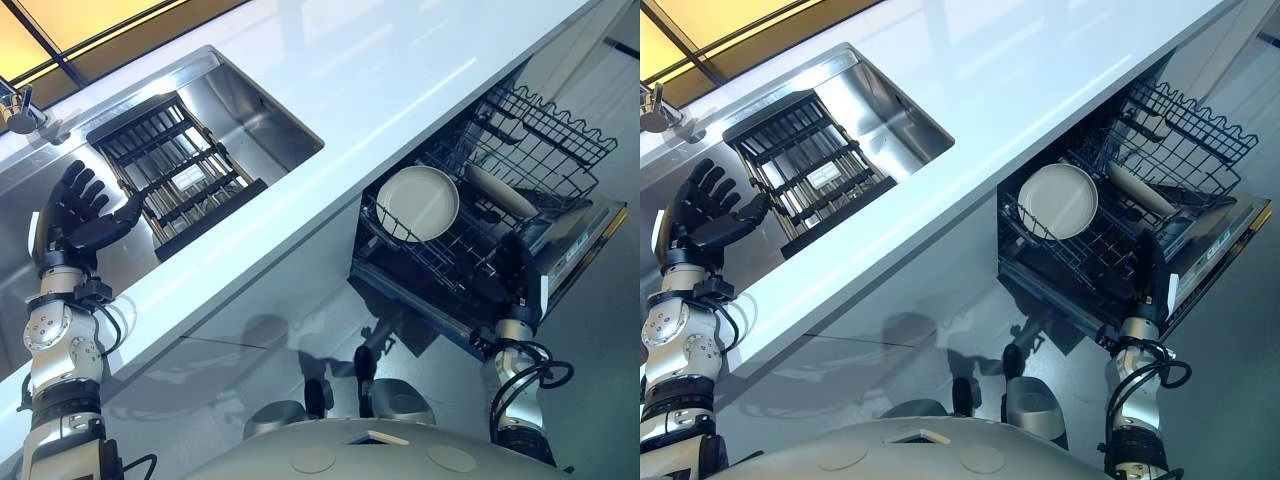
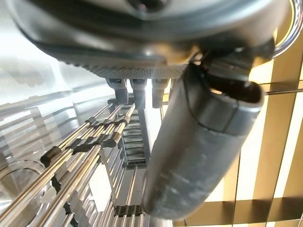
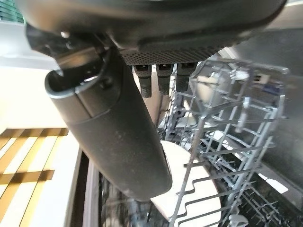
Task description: Pick up plates and place into dishwasher.
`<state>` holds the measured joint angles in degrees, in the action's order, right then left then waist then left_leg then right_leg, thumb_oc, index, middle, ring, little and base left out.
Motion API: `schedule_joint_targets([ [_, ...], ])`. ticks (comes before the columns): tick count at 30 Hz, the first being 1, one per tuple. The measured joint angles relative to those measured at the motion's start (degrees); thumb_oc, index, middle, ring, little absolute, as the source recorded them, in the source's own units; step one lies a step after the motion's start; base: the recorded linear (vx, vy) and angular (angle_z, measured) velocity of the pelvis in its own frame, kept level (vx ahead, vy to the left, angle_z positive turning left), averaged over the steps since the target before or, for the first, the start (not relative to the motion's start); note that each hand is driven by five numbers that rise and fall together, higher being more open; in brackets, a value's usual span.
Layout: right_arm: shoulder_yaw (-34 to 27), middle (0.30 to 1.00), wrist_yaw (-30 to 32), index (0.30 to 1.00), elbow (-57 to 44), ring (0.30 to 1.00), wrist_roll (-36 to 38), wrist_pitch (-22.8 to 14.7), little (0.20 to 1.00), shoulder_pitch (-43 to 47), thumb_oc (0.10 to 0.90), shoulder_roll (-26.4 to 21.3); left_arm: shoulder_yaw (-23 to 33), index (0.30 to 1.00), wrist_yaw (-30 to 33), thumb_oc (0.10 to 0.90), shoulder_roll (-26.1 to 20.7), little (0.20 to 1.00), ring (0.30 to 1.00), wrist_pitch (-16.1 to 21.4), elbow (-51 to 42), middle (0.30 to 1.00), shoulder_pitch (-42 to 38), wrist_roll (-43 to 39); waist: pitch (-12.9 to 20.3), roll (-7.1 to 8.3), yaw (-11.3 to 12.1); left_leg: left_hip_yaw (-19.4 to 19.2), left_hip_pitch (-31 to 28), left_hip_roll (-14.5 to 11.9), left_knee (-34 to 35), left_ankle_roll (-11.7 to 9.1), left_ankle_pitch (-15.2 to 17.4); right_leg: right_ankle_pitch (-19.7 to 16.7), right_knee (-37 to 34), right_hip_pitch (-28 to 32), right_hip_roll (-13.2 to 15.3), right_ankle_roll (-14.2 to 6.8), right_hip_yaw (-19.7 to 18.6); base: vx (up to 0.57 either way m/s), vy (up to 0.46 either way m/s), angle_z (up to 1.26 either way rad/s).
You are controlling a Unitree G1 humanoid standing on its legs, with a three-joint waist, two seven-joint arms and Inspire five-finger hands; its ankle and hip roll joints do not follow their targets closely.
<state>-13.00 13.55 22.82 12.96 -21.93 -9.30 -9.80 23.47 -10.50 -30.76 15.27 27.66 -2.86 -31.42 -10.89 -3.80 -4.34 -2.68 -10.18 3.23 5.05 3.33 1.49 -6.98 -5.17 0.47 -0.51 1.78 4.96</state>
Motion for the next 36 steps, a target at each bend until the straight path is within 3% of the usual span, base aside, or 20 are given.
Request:
schedule_joint_targets([
  [9, -0.1, 0.900, 8.2, 0.900, 3.0, 0.900, -0.2, -0.2, 0.900, 0.0, 0.800, 0.4, 0.0, 0.900, 0.0, 0.800, 0.0, 0.900, 0.900, 0.2, 0.1, 0.900, 0.2, -0.1, 0.1, -0.13, -0.3, 0.1, 0.1, 0.0, 0.0, 0.0, 0.0, 0.0, 0.0, 0.0, 0.0, 0.0, 0.0, 0.00, 0.000, 0.00],
  [14, -0.2, 0.900, 12.5, 0.900, 3.0, 0.900, -2.1, -2.8, 0.900, 0.0, 0.800, 1.6, 0.0, 0.900, 0.0, 0.800, 0.1, 0.900, 0.900, 0.2, 0.1, 0.900, 0.4, -0.1, 0.2, -0.37, -0.4, 0.2, 0.1, 0.0, 0.0, 0.0, 0.0, 0.0, 0.0, -0.1, 0.0, 0.0, 0.0, 0.00, 0.000, 0.00],
  [21, -0.3, 0.900, 12.0, 0.900, 4.4, 0.900, -2.8, -3.0, 0.900, 0.2, 0.800, 1.6, 0.0, 0.900, 0.0, 0.800, 0.1, 0.900, 0.900, 0.3, 0.1, 0.900, 0.5, -0.1, 0.2, -0.59, -0.5, 0.3, 0.4, 0.0, 0.0, 0.0, 0.0, 0.0, 0.0, -0.3, 0.0, 0.0, 0.1, 0.00, 0.000, 0.00],
  [27, -2.1, 0.900, 4.4, 0.900, 5.6, 0.900, 4.0, -0.5, 0.900, 0.6, 0.800, 1.4, 0.0, 0.900, 0.0, 0.800, 0.1, 0.900, 0.900, 0.2, 0.1, 0.900, 0.4, -0.1, 0.2, -0.59, -0.5, 0.4, 0.4, 0.0, 0.0, 0.0, 0.0, 0.1, 0.0, -0.3, 0.0, 0.0, 0.1, 0.00, 0.000, 0.00],
  [31, -4.9, 0.900, -6.9, 0.900, 8.3, 0.900, 16.2, 3.5, 0.900, 1.9, 0.800, 1.2, -0.1, 0.900, -0.1, 0.800, 0.1, 0.900, 0.900, 0.0, 0.1, 0.900, 0.1, -0.1, 0.2, -0.59, -0.5, 0.7, 0.6, 0.0, 0.0, 0.0, 0.0, 0.1, 0.0, -0.3, 0.0, 0.0, 0.3, 0.01, -0.024, 0.01],
  [36, -8.9, 0.900, -16.5, 0.900, 11.5, 0.900, 25.9, 5.0, 0.900, 3.1, 0.800, 1.5, -0.1, 0.900, -0.4, 0.800, 0.1, 0.900, 0.900, -0.3, 0.3, 0.900, -0.3, -0.1, 0.3, -0.54, -0.4, 0.8, 0.7, 0.0, 0.0, 0.0, 0.0, 0.1, 0.0, -0.3, 0.1, 0.0, 0.5, 0.01, -0.018, 0.01],
])
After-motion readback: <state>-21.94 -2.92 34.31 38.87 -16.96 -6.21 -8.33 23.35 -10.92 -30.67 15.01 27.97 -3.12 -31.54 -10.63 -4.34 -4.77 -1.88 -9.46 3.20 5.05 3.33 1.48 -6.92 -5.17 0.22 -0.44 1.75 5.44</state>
